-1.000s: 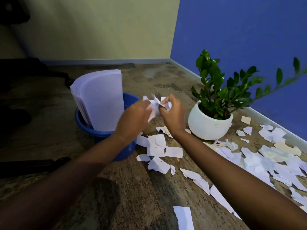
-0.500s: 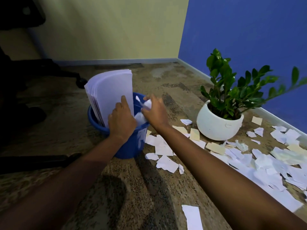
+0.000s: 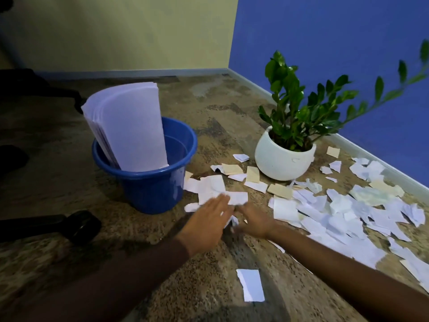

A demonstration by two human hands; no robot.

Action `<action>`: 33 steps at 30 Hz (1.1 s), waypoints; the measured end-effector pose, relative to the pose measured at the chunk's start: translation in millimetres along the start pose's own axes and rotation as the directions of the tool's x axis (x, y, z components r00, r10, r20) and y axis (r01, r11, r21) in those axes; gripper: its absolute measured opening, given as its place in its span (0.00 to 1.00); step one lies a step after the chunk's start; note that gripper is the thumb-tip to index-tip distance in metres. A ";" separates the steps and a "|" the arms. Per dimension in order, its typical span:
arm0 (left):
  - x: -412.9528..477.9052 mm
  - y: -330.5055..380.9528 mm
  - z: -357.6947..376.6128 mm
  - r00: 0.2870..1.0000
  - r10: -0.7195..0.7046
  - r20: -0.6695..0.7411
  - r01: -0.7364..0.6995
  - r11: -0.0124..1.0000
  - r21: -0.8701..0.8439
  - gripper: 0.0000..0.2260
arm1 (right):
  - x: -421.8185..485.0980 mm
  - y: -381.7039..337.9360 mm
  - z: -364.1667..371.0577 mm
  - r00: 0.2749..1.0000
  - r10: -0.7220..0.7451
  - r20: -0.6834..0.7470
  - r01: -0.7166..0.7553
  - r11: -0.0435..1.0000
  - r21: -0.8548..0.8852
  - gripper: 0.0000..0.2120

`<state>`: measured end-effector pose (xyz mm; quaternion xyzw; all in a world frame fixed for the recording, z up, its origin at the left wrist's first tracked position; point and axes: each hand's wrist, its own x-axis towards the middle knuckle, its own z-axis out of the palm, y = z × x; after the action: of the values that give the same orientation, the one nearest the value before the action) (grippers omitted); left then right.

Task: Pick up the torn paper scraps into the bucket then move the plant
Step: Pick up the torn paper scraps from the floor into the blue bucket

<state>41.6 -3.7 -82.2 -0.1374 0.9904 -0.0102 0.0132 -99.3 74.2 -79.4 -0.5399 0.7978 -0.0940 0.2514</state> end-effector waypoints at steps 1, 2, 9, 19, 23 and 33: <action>2.3 12.0 10.5 0.996 -0.028 0.079 0.032 0.998 -0.046 0.28 | -9.6 10.8 10.3 0.997 0.023 0.072 -0.022 1.000 -0.010 0.26; 4.2 24.3 19.2 0.985 -0.049 0.166 0.061 0.996 -0.066 0.26 | -18.8 21.2 20.1 0.989 0.045 0.143 -0.040 0.999 -0.035 0.26; 12.8 62.1 46.2 0.908 -0.082 0.411 0.107 0.994 -0.036 0.27 | -64.5 60.0 68.5 0.960 0.090 0.265 -0.020 0.967 -0.254 0.34; 44.2 57.1 44.5 0.951 -0.138 0.278 0.160 0.985 -0.059 0.22 | -56.5 62.8 58.8 0.980 0.198 -0.026 -0.192 0.971 0.142 0.06; 53.2 45.7 47.7 0.953 -0.226 0.201 0.245 0.966 -0.078 0.22 | -34.3 77.2 29.2 0.898 0.324 -0.297 -0.306 0.946 0.109 0.03; 65.1 12.4 59.5 0.757 -0.516 0.402 0.652 0.641 -0.406 0.32 | -4.2 75.9 41.9 0.869 0.487 -0.091 -0.482 0.873 0.074 0.29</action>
<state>-22.6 -10.5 -143.6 -0.4504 0.8447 0.2729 0.0955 -138.8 113.3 -146.0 -0.3106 0.9174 -0.0764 0.2369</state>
